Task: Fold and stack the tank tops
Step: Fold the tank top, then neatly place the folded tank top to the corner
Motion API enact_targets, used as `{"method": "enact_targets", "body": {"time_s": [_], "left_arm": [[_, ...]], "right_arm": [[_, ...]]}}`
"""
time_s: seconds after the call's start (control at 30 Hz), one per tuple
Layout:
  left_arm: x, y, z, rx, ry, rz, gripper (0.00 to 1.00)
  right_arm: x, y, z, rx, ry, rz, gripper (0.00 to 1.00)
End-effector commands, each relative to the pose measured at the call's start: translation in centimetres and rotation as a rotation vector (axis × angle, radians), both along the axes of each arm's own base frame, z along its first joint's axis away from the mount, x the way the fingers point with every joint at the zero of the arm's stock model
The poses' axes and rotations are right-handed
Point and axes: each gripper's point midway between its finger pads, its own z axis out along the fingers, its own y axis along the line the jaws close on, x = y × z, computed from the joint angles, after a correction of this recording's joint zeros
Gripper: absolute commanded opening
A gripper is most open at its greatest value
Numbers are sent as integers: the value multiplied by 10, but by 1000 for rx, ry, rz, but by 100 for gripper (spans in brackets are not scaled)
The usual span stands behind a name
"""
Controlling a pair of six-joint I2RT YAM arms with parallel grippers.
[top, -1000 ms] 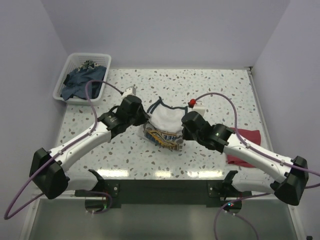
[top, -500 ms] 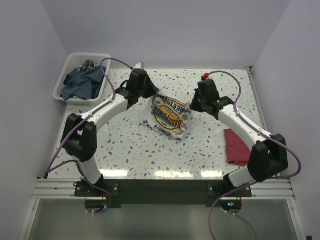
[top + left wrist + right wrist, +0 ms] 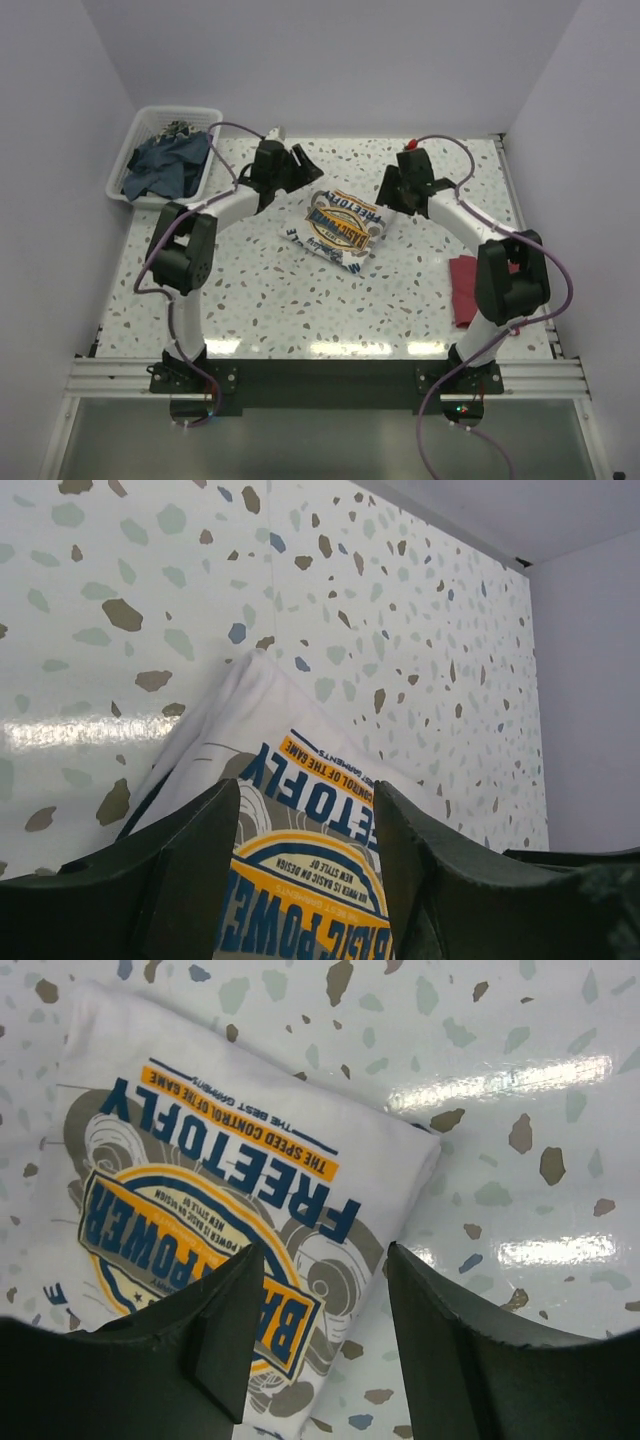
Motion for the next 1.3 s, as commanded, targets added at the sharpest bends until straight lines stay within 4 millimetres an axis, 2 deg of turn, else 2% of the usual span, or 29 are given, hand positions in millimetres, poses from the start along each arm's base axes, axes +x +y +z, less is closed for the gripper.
{"method": "enact_targets", "body": {"time_s": [0.0,0.03,0.07,0.1,0.17,0.2,0.3,0.33,0.37,0.43,0.47,0.5,0.57,0.73,0.77,0.83,0.87,0.9,0.93,0.97,1.0,1.03,1.07,1.1,1.13,1.17,1.2,1.23,1.27], "left_arm": [[-5,16,94,-31,-203,79,60],[-11,21,83,-10,-171,101,59],[-13,24,82,17,-165,117,57],[-16,33,64,82,-111,159,56],[-22,42,40,143,-46,169,53],[-20,53,35,183,-45,212,53],[-27,74,5,296,5,252,48],[-28,80,-3,338,13,259,46],[-28,82,-13,365,27,257,39],[-27,85,-25,406,31,239,35],[-30,87,-39,430,61,238,33],[-30,88,-45,439,71,234,31],[-34,88,-62,459,102,213,29],[-52,83,-92,469,177,170,22],[-56,81,-94,466,184,169,20],[-70,82,-97,453,200,175,16],[-76,77,-97,440,195,169,13],[-92,76,-107,434,221,163,13],[-98,72,-100,416,207,160,12],[-104,59,-95,395,179,141,11],[-120,56,-103,383,204,135,10],[-127,49,-94,364,186,130,9],[-142,34,-93,359,178,98,7],[-158,32,-100,349,198,105,6],[-167,23,-88,312,178,94,5],[-188,2,-85,291,172,47,5],[-207,-6,-89,266,187,40,6],[-221,-23,-78,231,160,3,9],[-249,-53,-73,213,134,-83,10]], "right_arm": [[-5,13,46,-29,-116,34,56],[-11,20,44,-23,-111,46,54],[-18,27,45,-21,-111,59,52],[-32,41,35,-35,-93,94,51],[-43,46,32,-35,-104,81,51],[-57,48,14,-40,-73,94,50],[-65,46,-8,-36,-37,72,45],[-64,44,-12,-43,-37,59,44],[-65,43,-17,-45,-29,57,39],[-63,39,-27,-78,-11,46,34],[-58,37,-26,-87,-18,37,33],[-57,36,-34,-101,1,35,32],[-51,33,-37,-100,10,24,31],[-33,21,-58,-118,60,2,29],[-25,17,-55,-120,51,-7,28],[-19,11,-62,-154,69,-7,28],[-9,9,-57,-147,58,-13,28],[-4,9,-58,-145,58,-4,29],[-1,10,-58,-144,61,0,29],[11,11,-59,-143,59,0,29],[17,13,-58,-149,55,14,30],[22,16,-58,-147,62,27,30],[36,21,-56,-142,53,34,31],[42,23,-54,-149,49,51,32],[47,24,-55,-162,52,58,33],[63,27,-44,-167,21,57,39],[70,26,-38,-183,6,63,44],[73,21,-34,-209,13,52,51],[85,19,-15,-209,-27,39,54]]}}
